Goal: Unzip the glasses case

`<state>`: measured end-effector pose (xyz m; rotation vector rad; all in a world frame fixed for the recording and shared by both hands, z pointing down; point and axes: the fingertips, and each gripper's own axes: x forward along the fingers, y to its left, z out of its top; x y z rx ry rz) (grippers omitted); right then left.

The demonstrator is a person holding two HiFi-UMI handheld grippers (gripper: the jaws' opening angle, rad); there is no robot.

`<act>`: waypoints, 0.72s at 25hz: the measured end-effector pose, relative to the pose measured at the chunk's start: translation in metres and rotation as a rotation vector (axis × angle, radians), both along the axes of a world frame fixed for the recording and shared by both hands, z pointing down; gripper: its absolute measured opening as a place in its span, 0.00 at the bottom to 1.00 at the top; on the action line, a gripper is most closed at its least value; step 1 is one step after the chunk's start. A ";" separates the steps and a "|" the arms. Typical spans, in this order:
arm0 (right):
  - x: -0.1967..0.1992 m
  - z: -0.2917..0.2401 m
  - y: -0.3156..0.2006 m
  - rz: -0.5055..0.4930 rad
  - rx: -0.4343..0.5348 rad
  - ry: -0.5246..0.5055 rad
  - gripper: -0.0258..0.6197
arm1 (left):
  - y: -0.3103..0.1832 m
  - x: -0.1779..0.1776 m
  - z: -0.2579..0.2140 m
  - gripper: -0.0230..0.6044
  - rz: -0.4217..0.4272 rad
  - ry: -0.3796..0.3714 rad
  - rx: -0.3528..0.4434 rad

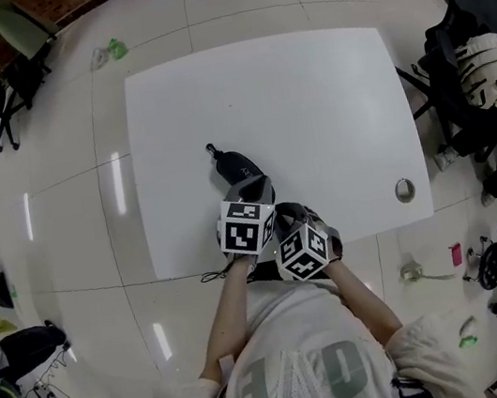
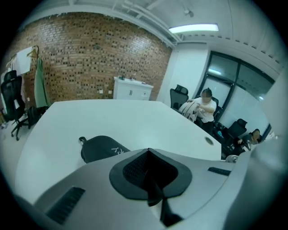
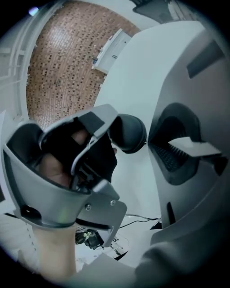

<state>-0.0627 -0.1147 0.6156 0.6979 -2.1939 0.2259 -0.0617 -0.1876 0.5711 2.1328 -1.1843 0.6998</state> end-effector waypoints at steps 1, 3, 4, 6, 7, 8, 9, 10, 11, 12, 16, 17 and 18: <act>0.003 0.001 -0.002 0.006 -0.001 0.001 0.04 | 0.001 -0.001 0.001 0.03 -0.005 0.006 -0.010; 0.013 0.001 -0.009 0.033 0.002 0.006 0.04 | 0.000 -0.002 0.002 0.03 -0.003 0.014 -0.021; 0.016 0.001 -0.013 0.044 0.005 0.010 0.04 | -0.001 -0.001 0.002 0.03 0.000 0.011 -0.022; 0.021 0.003 -0.021 0.052 0.008 0.017 0.04 | -0.001 -0.001 0.002 0.03 0.002 0.002 -0.020; 0.022 0.004 -0.025 0.050 0.010 0.019 0.04 | -0.001 0.000 0.003 0.03 0.001 0.005 -0.020; 0.023 0.005 -0.029 0.048 0.012 0.022 0.04 | -0.001 0.000 0.003 0.03 -0.001 0.014 -0.022; 0.023 0.006 -0.034 0.044 0.014 0.026 0.04 | -0.001 0.000 0.003 0.03 -0.002 0.026 -0.025; 0.023 0.008 -0.038 0.037 0.015 0.032 0.04 | -0.001 0.000 0.003 0.03 -0.004 0.036 -0.028; 0.022 0.009 -0.041 0.029 0.014 0.037 0.04 | 0.000 0.000 0.003 0.03 -0.005 0.044 -0.030; 0.023 0.009 -0.044 0.030 0.013 0.038 0.04 | 0.000 0.000 0.003 0.03 -0.007 0.051 -0.030; 0.045 0.002 -0.059 0.163 0.075 0.082 0.04 | -0.005 0.000 -0.005 0.03 -0.050 0.117 -0.023; 0.049 0.001 -0.058 0.195 0.078 0.085 0.04 | -0.006 -0.001 -0.006 0.03 -0.059 0.112 -0.015; 0.048 0.001 -0.051 0.200 0.068 0.076 0.04 | -0.007 -0.002 -0.006 0.03 -0.059 0.095 -0.007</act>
